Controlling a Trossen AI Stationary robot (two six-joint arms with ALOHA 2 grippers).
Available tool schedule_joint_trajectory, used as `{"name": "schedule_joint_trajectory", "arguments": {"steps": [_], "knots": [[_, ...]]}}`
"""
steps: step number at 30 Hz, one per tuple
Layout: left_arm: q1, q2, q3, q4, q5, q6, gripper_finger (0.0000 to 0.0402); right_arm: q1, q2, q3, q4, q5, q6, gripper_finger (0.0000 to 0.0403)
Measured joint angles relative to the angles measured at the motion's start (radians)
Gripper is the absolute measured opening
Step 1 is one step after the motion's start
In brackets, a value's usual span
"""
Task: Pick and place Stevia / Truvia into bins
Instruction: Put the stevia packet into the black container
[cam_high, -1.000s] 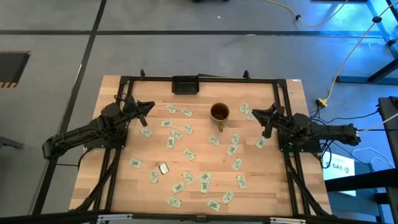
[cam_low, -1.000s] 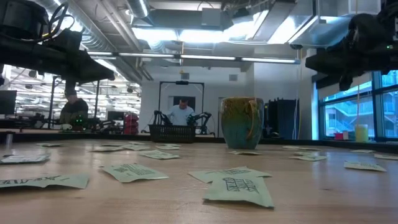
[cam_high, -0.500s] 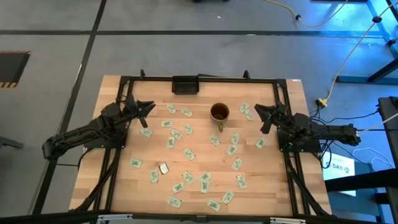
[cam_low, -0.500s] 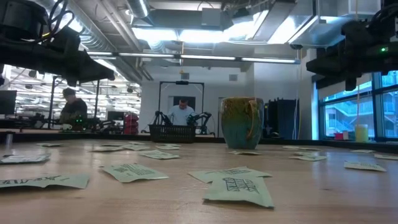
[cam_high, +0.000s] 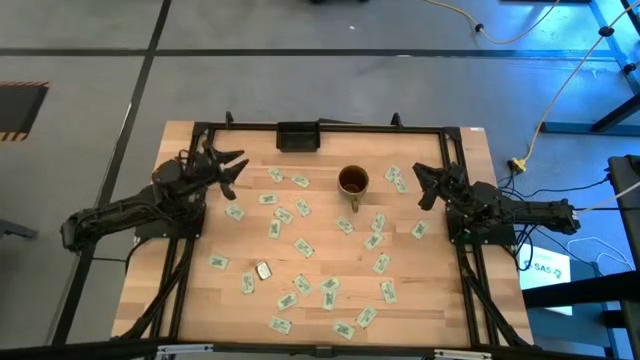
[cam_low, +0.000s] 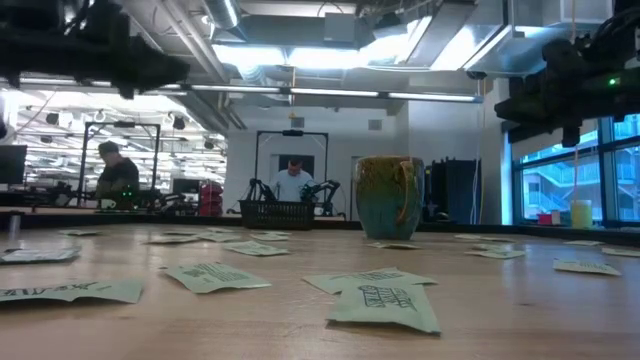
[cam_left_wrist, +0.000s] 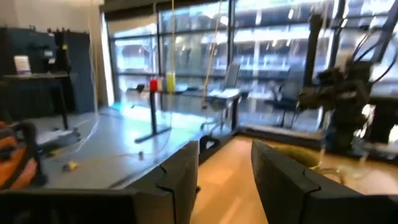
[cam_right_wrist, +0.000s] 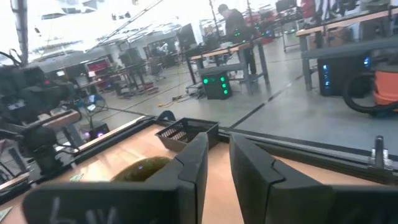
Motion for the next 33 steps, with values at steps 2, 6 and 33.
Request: {"name": "schedule_joint_trajectory", "arguments": {"steps": [2, 6, 33], "knots": [[-0.004, 0.114, 0.079, -0.045, -0.017, 0.001, 0.0145, 0.000, 0.000, 0.000, 0.007, 0.001, 0.000, 0.0071], [-0.004, 0.378, 0.240, -0.136, 0.011, -0.043, 0.0144, 0.000, 0.000, 0.000, 0.025, 0.001, -0.002, 0.0071], [-0.041, 1.299, 0.519, -0.110, 0.060, 0.098, 0.0117, 0.000, 0.000, 0.000, 0.021, -0.002, -0.001, 0.0071]]}}
